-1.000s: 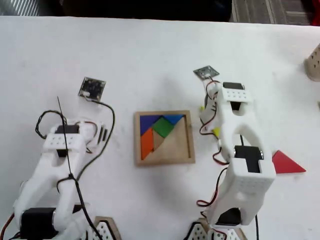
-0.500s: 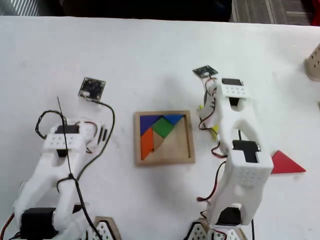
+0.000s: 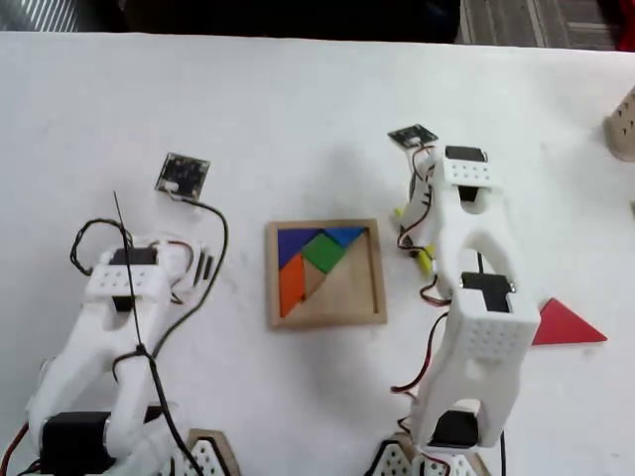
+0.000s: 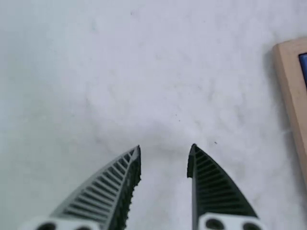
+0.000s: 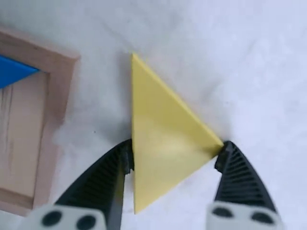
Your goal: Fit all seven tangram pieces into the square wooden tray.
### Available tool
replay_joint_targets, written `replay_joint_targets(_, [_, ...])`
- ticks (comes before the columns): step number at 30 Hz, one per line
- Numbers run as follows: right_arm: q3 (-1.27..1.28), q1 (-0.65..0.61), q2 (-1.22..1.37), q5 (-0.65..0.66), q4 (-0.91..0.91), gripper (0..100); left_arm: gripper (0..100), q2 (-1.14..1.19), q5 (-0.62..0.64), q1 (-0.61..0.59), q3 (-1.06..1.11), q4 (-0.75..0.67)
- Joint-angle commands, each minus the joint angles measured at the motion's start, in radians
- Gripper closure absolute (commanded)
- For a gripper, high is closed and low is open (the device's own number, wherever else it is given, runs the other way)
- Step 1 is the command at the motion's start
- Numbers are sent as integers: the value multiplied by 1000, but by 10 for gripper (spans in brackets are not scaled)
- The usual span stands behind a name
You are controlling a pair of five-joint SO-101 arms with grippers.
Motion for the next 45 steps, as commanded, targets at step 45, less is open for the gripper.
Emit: replay_joint_targets(45, [-235, -67, 128, 55, 64, 674, 827, -28, -11, 8, -5, -21])
